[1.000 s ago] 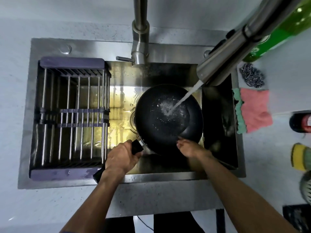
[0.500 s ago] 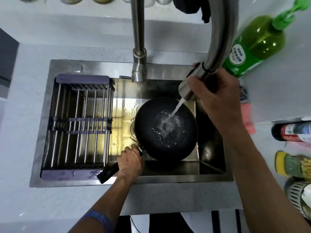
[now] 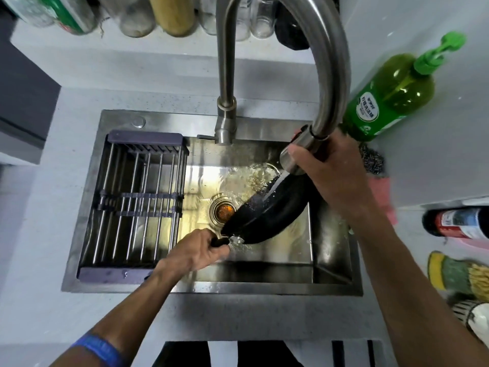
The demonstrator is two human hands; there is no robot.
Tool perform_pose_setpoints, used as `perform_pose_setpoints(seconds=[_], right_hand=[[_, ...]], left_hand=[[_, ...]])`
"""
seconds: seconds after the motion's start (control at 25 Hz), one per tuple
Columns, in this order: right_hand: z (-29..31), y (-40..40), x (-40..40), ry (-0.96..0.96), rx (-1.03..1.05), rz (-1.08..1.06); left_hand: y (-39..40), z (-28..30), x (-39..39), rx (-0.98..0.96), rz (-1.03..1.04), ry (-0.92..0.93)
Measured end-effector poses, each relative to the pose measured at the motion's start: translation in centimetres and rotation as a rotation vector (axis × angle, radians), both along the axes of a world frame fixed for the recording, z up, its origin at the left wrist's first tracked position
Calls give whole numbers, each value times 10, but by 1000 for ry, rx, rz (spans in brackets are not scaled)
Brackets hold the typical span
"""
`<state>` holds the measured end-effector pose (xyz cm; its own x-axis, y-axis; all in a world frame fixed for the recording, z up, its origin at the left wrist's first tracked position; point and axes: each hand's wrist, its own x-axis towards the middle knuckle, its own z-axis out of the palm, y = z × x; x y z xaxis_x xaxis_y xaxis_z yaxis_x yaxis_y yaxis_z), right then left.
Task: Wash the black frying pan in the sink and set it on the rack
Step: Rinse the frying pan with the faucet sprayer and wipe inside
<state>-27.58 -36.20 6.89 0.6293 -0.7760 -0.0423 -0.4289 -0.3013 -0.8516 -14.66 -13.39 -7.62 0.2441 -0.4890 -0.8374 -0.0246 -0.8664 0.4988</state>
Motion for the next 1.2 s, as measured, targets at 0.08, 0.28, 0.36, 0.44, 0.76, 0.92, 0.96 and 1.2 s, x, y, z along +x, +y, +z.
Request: perform_pose_setpoints(seconds=[0.08, 0.28, 0.36, 0.44, 0.76, 0.92, 0.96, 1.2], right_hand=[[-1, -1, 0, -15, 9, 8], [-3, 2, 1, -20, -2, -13], [-2, 4, 1, -4, -11, -17], [-2, 3, 0, 11, -23, -9], [-8, -6, -1, -40, -3, 38], [-7, -5, 0, -49, -7, 39], [-7, -5, 0, -46, -4, 38], [-5, -5, 2, -29, 18, 23]], left_hand=[[-11, 16, -6, -98, 36, 54], [12, 0, -7, -55, -512, -424], [15, -9, -12, 8, -564, -581], [8, -20, -20, 43, -643, -738], [1, -27, -8, 25, -474, -758], [-88, 23, 57, -346, 384, -481], [-107, 34, 73, -419, 549, -373], [-141, 28, 110, -494, 554, -481]])
